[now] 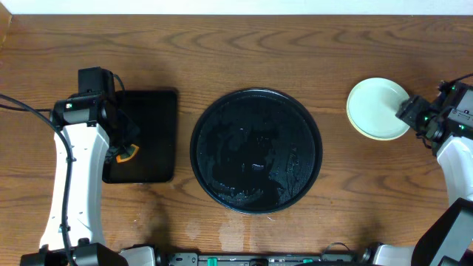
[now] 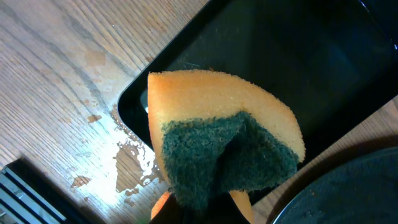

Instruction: Clean dirty plates on tray and stack at the side

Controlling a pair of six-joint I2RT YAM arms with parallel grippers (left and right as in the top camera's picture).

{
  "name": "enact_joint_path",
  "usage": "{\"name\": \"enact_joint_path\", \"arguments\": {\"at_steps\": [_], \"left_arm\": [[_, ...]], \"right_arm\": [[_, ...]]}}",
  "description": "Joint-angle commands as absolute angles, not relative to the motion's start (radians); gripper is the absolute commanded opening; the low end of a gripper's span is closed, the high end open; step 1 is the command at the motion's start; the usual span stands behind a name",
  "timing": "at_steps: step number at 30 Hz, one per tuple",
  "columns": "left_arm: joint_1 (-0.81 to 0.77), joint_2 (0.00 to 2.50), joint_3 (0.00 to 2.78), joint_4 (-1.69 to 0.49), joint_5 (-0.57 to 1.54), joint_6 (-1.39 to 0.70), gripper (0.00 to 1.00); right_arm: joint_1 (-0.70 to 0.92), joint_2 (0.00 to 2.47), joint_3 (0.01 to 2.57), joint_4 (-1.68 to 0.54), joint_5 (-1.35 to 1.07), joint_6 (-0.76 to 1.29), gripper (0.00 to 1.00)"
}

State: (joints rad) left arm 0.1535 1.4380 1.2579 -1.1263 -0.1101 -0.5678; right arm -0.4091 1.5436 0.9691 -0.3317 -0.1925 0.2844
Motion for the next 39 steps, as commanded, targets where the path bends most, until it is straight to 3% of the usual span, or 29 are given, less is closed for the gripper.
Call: {"name": "enact_joint_path", "arguments": {"at_steps": [1, 7, 15, 23, 27, 29, 31, 32, 39], "left_arm": [[0.157, 1.437, 1.251, -1.127, -0.116, -0.553, 0.08], [0.157, 1.438, 1.251, -1.076, -0.115, -0.554, 0.08], [0.157, 1.526, 1.251, -0.967, 0.008, -0.552, 0.08], [0.156, 1.720, 1.251, -0.864, 0.135, -0.459, 0.08], [0.156, 1.774, 1.251, -0.847, 0.146, -0.456, 0.17], [0.156, 1.787, 1.251, -0.846, 0.146, -0.456, 0.26], [0.156, 1.790, 1.251, -0.847, 0.146, -0.456, 0.43], [0.156, 1.790, 1.251, -0.844, 0.146, -0.456, 0.45], [0.156, 1.775, 1.270, -0.849, 0.146, -0.439, 0.45]], "right_arm": [[-0.417, 1.504, 0.968, -0.337, -0.387, 0.261, 0.71], [-0.406, 1.353, 0.968, -0.414, -0.582, 0.261, 0.72], [-0.227, 1.170, 0.968, -0.561, -0.514, 0.216, 0.77], [-0.023, 1.126, 0.968, -0.566, -0.484, 0.216, 0.84], [0.054, 1.126, 0.968, -0.566, -0.412, 0.216, 0.86], [0.086, 1.126, 0.968, -0.566, -0.383, 0.216, 0.87], [0.108, 1.126, 0.968, -0.566, -0.369, 0.215, 0.88], [0.119, 1.126, 0.968, -0.565, -0.370, 0.215, 0.88], [0.138, 1.102, 0.968, -0.570, -0.371, 0.215, 0.89]]}}
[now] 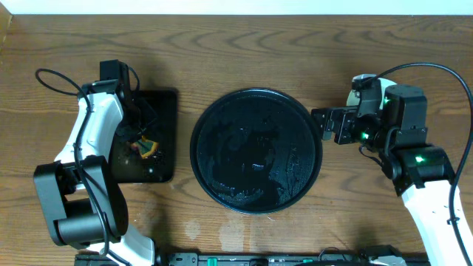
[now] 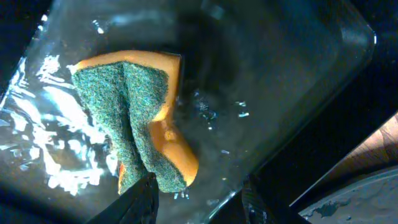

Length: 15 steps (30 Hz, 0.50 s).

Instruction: Clean dirty plates on tray and stack at the side

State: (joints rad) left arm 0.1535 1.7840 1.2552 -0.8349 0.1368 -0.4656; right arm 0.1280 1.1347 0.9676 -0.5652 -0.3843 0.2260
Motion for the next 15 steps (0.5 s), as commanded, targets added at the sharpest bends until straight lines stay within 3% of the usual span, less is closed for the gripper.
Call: {"name": "enact_joint_path", "arguments": {"at_steps": [1, 13, 14, 15], "left_arm": [[0.156, 1.765, 1.283, -0.862, 0.146, -0.437, 0.45], [0.156, 1.417, 1.400, -1.061, 0.146, -0.438, 0.45], [0.156, 1.371, 1.400, -1.067, 0.146, -0.438, 0.50], [0.156, 1.346, 1.400, -1.070, 0.146, -0.438, 0.67]], "right_arm": [[0.139, 1.093, 0.968, -0.571, -0.370, 0.215, 0.90], [0.139, 0.829, 0.968, -0.646, -0.370, 0.200, 0.89], [0.138, 0.794, 0.968, -0.688, -0.369, 0.187, 0.89], [0.138, 0.775, 0.967, -0.714, -0.368, 0.176, 0.90]]}}
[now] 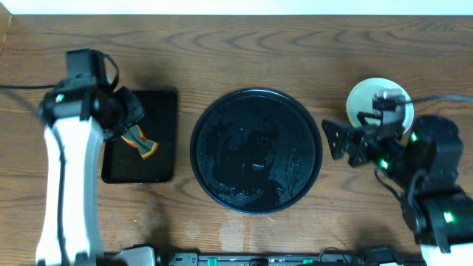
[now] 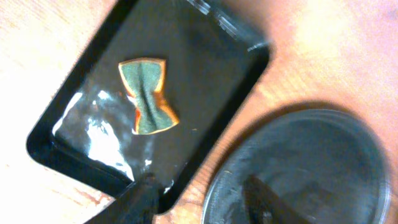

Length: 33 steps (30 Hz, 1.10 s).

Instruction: Clean dirty plates on tray and stack at the side

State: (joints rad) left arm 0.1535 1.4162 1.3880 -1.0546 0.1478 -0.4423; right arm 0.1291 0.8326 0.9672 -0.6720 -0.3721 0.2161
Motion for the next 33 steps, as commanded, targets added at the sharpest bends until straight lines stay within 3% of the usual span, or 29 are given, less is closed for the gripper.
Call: {"name": "enact_joint_path", "arguments": {"at_steps": [1, 2, 4, 33], "left_arm": [[0.156, 1.312, 1.400, -1.070, 0.146, -0.438, 0.72], [0.156, 1.266, 1.400, -1.069, 0.146, -0.439, 0.78], [0.156, 1.226, 1.400, -1.069, 0.146, -0.453, 0.79], [0.156, 1.169, 1.399, -1.069, 0.146, -0.453, 0.81]], "right_arm": [[0.138, 0.748, 0.967, -0.759, -0.360, 0.165, 0.90], [0.138, 0.707, 0.966, -0.827, -0.329, 0.160, 0.91], [0.138, 0.677, 0.966, -0.878, -0.318, 0.160, 0.99], [0.136, 0.624, 0.940, -1.005, -0.297, 0.157, 0.99]]}}
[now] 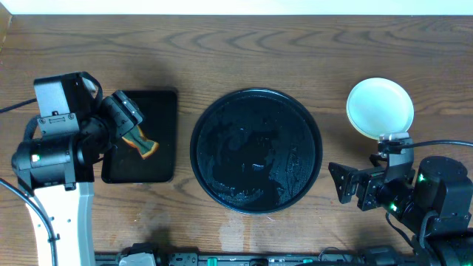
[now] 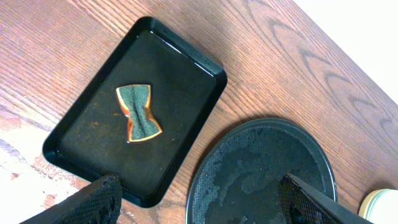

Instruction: Clean dirty plates on tray and stack at the side

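Note:
A pale white plate (image 1: 380, 108) lies on the wood at the right of the round black tray (image 1: 256, 151), whose wet surface carries no plate. In the left wrist view the same round tray (image 2: 261, 171) shows with the plate's rim (image 2: 380, 205) at the corner. An orange and green sponge (image 2: 138, 113) lies pinched like a bow in the small rectangular black tray (image 2: 81, 146). My left gripper (image 2: 202, 211) hangs high above both trays, open and holding nothing. My right gripper (image 1: 349, 186) sits low at the front right, open, apart from the plate.
The small rectangular tray (image 1: 159, 111) stands left of the round tray, with the sponge (image 1: 142, 142) on it. A wet patch marks the wood beside that tray's near corner. Bare wooden table runs along the back, and a white wall edge lies beyond.
My left gripper has drawn higher and further from the small tray, still open. My right arm has pulled back from beside the plate to the table's front, leaving the plate fully uncovered.
At first my left gripper held the sponge over the small tray's edge while my right gripper was at the plate. Then the sponge was down in the wet tray. Later it lay free with my left gripper raised. Now both grippers are withdrawn and the plate rests beside the round tray.

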Controlling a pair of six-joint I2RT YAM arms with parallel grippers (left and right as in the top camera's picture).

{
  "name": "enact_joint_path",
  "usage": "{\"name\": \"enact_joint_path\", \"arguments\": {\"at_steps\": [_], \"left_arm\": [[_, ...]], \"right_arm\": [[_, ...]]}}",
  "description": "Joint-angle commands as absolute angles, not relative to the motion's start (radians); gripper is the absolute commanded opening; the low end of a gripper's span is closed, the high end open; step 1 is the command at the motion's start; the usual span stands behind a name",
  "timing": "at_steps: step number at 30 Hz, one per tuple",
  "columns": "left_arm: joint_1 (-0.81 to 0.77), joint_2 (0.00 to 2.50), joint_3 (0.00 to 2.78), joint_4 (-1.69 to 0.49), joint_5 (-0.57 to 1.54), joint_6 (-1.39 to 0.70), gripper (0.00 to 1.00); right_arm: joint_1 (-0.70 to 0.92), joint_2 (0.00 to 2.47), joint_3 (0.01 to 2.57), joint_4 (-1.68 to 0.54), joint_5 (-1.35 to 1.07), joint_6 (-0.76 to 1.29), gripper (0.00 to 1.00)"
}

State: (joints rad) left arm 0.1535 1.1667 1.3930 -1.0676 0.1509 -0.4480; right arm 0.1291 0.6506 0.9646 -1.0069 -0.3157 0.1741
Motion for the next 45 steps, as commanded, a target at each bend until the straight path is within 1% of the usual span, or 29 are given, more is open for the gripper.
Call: {"name": "enact_joint_path", "arguments": {"at_steps": [1, 3, 6, 13, 17, 23, 29, 37, 45], "left_arm": [[0.156, 1.169, 1.399, -1.069, 0.146, -0.453, 0.82], [0.156, 1.169, 1.399, -1.069, 0.146, -0.453, 0.81], [0.156, 1.169, 1.398, -1.069, 0.146, -0.453, 0.82], [0.156, 1.169, 1.398, -1.069, 0.146, -0.453, 0.82], [0.156, 1.169, 1.398, -1.069, 0.146, -0.453, 0.82], [0.156, 1.169, 1.398, -1.069, 0.146, -0.453, 0.82], [0.156, 1.169, 1.398, -1.069, 0.146, -0.453, 0.82], [0.156, 1.169, 1.398, -1.069, 0.146, -0.453, 0.82], [0.156, 1.169, 1.398, -1.069, 0.146, -0.453, 0.82]], "right_arm": [[0.136, 0.612, 0.920, -1.002, -0.282, 0.155, 0.99], [0.134, 0.591, 0.871, -0.974, -0.263, 0.154, 0.99], [0.110, 0.530, 0.754, -0.867, -0.262, 0.140, 0.99], [0.041, 0.299, 0.419, -0.480, -0.343, 0.140, 0.99], [0.036, 0.163, 0.227, -0.238, -0.344, 0.139, 0.99], [0.024, 0.059, 0.075, -0.080, -0.341, 0.140, 0.99], [0.014, 0.005, 0.004, -0.039, -0.331, 0.133, 0.99], [0.013, 0.005, 0.005, -0.058, -0.201, 0.131, 0.99], [0.013, 0.005, 0.006, -0.060, -0.191, -0.016, 0.99]]}}
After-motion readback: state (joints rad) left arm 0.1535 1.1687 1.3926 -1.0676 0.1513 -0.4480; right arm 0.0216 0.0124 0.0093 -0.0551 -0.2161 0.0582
